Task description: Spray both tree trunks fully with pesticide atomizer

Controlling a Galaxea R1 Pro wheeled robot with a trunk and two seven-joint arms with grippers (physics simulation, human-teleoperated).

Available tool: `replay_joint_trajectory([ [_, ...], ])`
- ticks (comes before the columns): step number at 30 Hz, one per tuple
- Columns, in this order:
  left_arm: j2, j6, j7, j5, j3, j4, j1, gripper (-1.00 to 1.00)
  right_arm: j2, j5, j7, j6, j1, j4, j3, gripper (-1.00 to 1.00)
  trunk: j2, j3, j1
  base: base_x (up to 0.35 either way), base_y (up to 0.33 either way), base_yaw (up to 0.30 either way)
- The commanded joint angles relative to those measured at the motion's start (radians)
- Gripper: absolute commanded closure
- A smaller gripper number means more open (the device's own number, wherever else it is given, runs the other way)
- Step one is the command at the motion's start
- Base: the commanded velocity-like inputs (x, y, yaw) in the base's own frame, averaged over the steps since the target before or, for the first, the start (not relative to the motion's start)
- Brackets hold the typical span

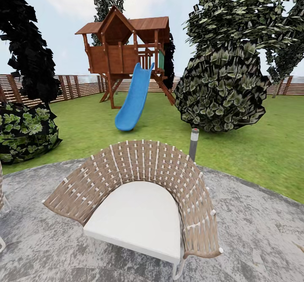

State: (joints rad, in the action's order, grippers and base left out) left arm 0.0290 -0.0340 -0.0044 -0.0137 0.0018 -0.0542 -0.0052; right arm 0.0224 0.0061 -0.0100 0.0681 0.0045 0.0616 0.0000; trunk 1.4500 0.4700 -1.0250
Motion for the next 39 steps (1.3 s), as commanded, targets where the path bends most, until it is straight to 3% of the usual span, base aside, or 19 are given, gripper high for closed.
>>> replay_joint_trajectory([
  [1, 0.005, -0.006, 0.000, 0.000, 0.000, -0.006, -0.002, -1.00, -0.006, 0.000, 0.000, 0.006, 0.000, 0.006, 0.000, -1.00, 0.000, 0.000, 0.000, 0.000, 0.000, 0.000],
  [5, 0.016, -0.028, 0.002, -0.001, 0.000, -0.028, -0.019, -1.00, -0.028, 0.000, -0.001, 0.028, 0.000, 0.028, -0.002, -1.00, 0.000, 0.000, 0.000, 0.000, 0.000, 0.000],
  [6, 0.019, -0.048, 0.002, -0.001, 0.000, -0.092, -0.028, -1.00, -0.077, -0.001, -0.001, 0.207, 0.000, 0.185, -0.003, -1.00, 0.000, 0.000, 0.000, 0.000, 0.000, 0.000],
  [10, 0.040, -0.050, 0.003, -0.001, 0.000, -0.149, -0.073, -1.00, -0.111, -0.002, -0.001, 0.210, -0.002, 0.303, -0.005, -1.00, 0.000, 0.000, 0.000, 0.000, 0.000, 0.000],
  [15, 0.056, -0.055, 0.002, 0.000, 0.000, -0.184, -0.168, -1.00, -0.118, -0.004, -0.001, 0.254, -0.010, 0.426, -0.006, -1.00, 0.000, 0.000, 0.000, 0.000, 0.000, 0.000],
  [18, 0.058, -0.106, 0.002, -0.001, 0.000, -0.187, -0.222, -1.00, -0.121, -0.004, 0.000, 0.334, -0.037, 0.454, -0.006, -1.00, 0.000, 0.000, 0.000, 0.000, 0.000, 0.000],
  [21, 0.059, -0.155, 0.002, -0.003, 0.010, -0.187, -0.249, -1.00, -0.120, -0.003, 0.001, 0.365, -0.067, 0.452, -0.006, -1.00, 0.000, 0.000, 0.000, 0.000, 0.000, 0.000],
  [29, 0.068, -0.219, 0.001, 0.000, 0.107, -0.176, -0.247, -1.00, -0.122, 0.001, 0.002, 0.376, -0.075, 0.448, -0.006, -1.00, 0.000, 0.000, 0.000, 0.000, 0.000, 0.000],
  [39, 0.068, -0.242, 0.001, 0.000, 0.121, -0.171, -0.248, -1.00, -0.122, 0.000, 0.001, 0.377, -0.075, 0.447, -0.005, -1.00, 0.000, 0.000, 0.000, -0.148, 0.021, 0.000],
])
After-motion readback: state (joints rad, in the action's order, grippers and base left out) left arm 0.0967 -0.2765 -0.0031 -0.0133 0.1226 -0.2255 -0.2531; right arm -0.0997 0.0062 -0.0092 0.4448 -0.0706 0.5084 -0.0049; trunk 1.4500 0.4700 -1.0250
